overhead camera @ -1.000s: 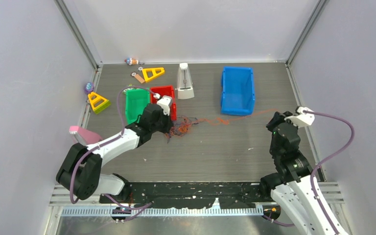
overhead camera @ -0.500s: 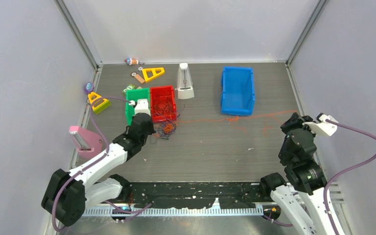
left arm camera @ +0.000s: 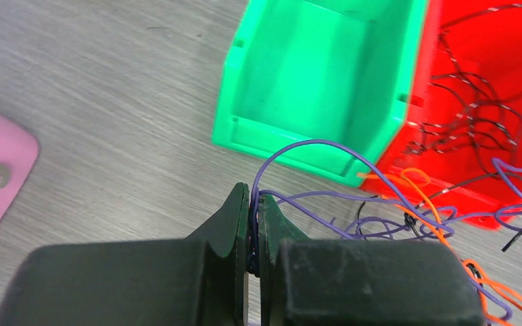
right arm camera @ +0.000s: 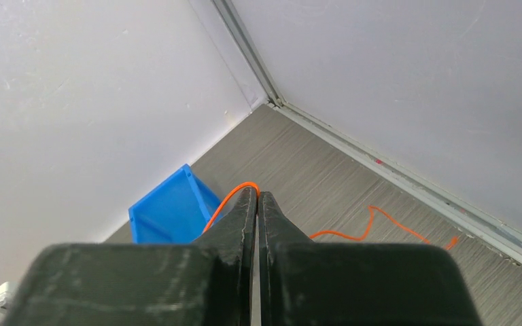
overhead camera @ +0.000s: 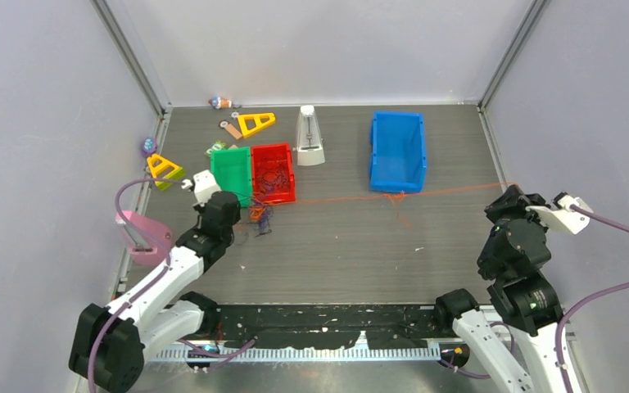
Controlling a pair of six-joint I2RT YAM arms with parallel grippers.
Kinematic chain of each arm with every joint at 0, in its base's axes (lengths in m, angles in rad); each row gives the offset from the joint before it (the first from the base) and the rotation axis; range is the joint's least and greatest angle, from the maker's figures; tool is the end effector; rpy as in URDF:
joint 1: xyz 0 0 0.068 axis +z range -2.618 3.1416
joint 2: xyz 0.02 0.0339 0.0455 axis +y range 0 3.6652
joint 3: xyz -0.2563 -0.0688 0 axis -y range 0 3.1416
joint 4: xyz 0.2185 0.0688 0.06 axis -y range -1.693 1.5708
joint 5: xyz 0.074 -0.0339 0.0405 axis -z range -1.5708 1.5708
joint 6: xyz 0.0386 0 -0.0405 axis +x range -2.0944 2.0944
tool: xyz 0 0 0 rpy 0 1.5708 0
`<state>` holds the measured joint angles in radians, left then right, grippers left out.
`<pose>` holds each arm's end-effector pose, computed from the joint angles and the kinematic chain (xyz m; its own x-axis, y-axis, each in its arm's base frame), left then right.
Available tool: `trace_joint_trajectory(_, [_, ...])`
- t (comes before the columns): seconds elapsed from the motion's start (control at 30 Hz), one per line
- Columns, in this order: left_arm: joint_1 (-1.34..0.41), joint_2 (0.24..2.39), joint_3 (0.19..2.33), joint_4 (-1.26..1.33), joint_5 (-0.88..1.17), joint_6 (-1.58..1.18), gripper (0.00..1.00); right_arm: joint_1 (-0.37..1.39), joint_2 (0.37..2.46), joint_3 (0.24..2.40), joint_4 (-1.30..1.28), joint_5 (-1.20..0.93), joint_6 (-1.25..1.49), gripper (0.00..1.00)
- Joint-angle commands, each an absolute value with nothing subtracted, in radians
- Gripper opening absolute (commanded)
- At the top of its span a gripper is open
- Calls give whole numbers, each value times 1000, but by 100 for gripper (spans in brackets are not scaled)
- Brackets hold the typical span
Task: Untangle the cables
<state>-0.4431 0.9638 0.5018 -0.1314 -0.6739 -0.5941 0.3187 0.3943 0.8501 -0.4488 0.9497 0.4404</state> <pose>0.1752 -0.0565 0.2221 -0.3445 -0.3207 -0.8823 -0.3925 0.9030 -0.1749 0.0569 -0.0143 0.3627 0.2575 0.3462 -0.9021 0.5308 0.7295 0.4314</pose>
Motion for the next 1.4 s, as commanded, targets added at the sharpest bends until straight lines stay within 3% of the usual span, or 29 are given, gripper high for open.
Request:
trace_joint_trajectory(0.0, [-368, 940, 487, -145, -628, -629, 0, 314, 389, 896, -386, 894, 377, 5])
trace_joint_trajectory(0.1, [-369, 905, 448, 27, -348, -452, 1, 314, 424, 913, -342, 673, 304, 5])
trace_joint_trajectory(0.13, [-373, 887, 430, 89, -243, -412, 10, 314, 435, 928, -326, 522, 268, 5])
trace_joint_trajectory(0.2, [-398, 847, 371, 216, -126, -363, 45, 316, 481, 965, -321, 333, 246, 5])
trace_joint_trajectory(0.23, [-416, 825, 347, 259, -104, -344, 57, 315, 519, 981, -326, 282, 244, 5])
trace_joint_trajectory(0.33, [-484, 783, 327, 311, -98, -263, 78, 314, 604, 1049, -330, 78, 242, 5])
trace_joint_trajectory(0.47, [-574, 852, 346, 413, -14, -176, 90, 315, 688, 1121, -314, -95, 268, 5])
trace_joint_trajectory(0.57, [-616, 981, 433, 434, 118, -133, 91, 315, 738, 1184, -309, -163, 281, 6])
trace_joint_trajectory(1.0, [-739, 1412, 819, 333, 298, -4, 90, 316, 846, 1342, -296, -229, 356, 5])
trace_joint_trajectory(1.17, [-755, 1562, 906, 318, 254, 19, 88, 317, 860, 1373, -295, -231, 378, 5])
trace_joint_trajectory(1.2, [-755, 1588, 928, 304, 239, 17, 82, 317, 860, 1379, -295, -228, 379, 5])
trace_joint_trajectory(1.23, [-755, 1609, 958, 282, 219, 11, 68, 317, 859, 1381, -296, -225, 380, 6])
trace_joint_trajectory(1.27, [-755, 1624, 981, 254, 200, 7, 47, 316, 855, 1385, -299, -214, 380, 5])
trace_joint_trajectory(1.3, [-755, 1632, 995, 229, 164, 6, 19, 317, 852, 1388, -304, -189, 375, 5])
trace_joint_trajectory(1.33, [-755, 1630, 995, 214, 126, -9, 1, 316, 843, 1387, -318, -169, 371, 5])
trace_joint_trajectory(1.37, [-755, 1621, 981, 214, 76, -29, 0, 316, 837, 1380, -325, -111, 357, 5])
